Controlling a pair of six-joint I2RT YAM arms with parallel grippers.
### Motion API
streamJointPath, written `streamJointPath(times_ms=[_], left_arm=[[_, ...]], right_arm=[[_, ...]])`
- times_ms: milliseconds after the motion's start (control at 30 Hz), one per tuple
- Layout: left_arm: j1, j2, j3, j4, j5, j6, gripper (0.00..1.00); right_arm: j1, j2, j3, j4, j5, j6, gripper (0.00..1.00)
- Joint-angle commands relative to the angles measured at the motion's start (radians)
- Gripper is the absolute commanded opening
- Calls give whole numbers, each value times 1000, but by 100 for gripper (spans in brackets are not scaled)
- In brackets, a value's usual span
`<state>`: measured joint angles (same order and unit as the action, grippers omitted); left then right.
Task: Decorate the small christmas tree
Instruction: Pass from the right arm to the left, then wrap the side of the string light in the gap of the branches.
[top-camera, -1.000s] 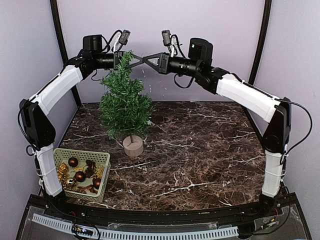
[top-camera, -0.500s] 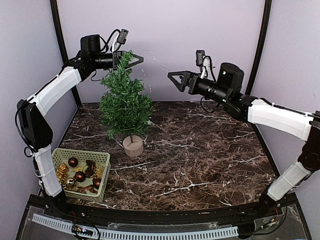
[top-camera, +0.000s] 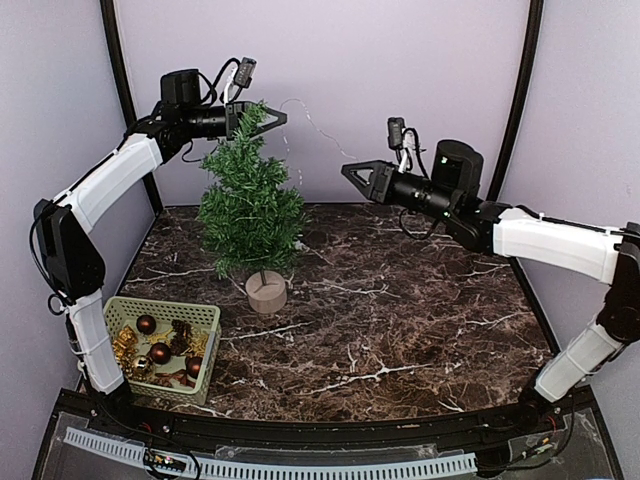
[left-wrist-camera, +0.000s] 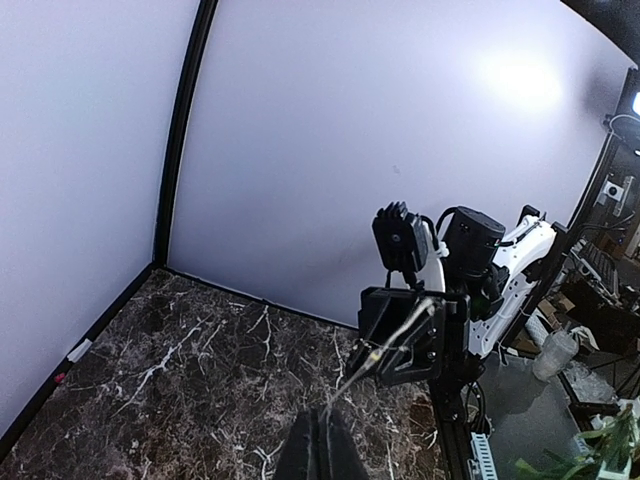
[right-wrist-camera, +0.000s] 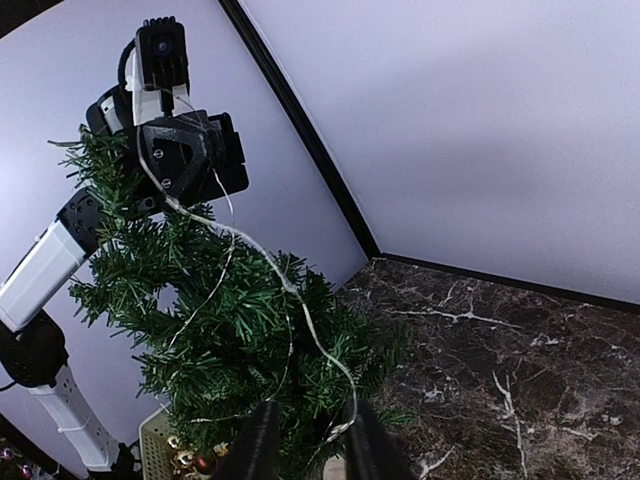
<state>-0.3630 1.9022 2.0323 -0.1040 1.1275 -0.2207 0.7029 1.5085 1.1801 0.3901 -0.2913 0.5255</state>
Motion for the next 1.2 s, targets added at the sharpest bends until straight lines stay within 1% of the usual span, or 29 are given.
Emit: streamJointPath(times_ms=[0,33,67,200,300,400,467,500,633,800,1000,1167], left_arm=[[-2,-68,-9,3,-11,25,0],[-2,-70,-11,1,-17,30,0],[-2,-74,-12,-6,-29,40,0],[1,-84,-15,-29,-108,77,0],[13,-85,-20,-34,-165,82,0],[40,-95,-49,20,-188,47,2],[62,-111,-97,83,-191,9,4],[70,-122,-131,146,-191,-8,4],[119,-139,-205,273,-154,-101,6],[149,-147,-240,307,-123,-131,7],[161,-152,-241,337,-95,-143,8],[172,-166,-261,404,-105,-190,8]], right_arm=[[11,10,26,55,-11,4,10],[12,9,28,52,-3,2,3],[15,5,32,47,4,-1,0],[41,-20,64,16,43,-25,0],[95,-26,133,-39,102,-67,0],[153,-11,221,-72,141,-93,0],[194,11,292,-80,167,-109,0],[214,25,325,-83,173,-117,0],[283,124,494,-135,163,-146,0],[351,263,701,-251,179,-210,0],[373,337,801,-266,254,-201,0],[382,386,903,-310,192,-222,0]])
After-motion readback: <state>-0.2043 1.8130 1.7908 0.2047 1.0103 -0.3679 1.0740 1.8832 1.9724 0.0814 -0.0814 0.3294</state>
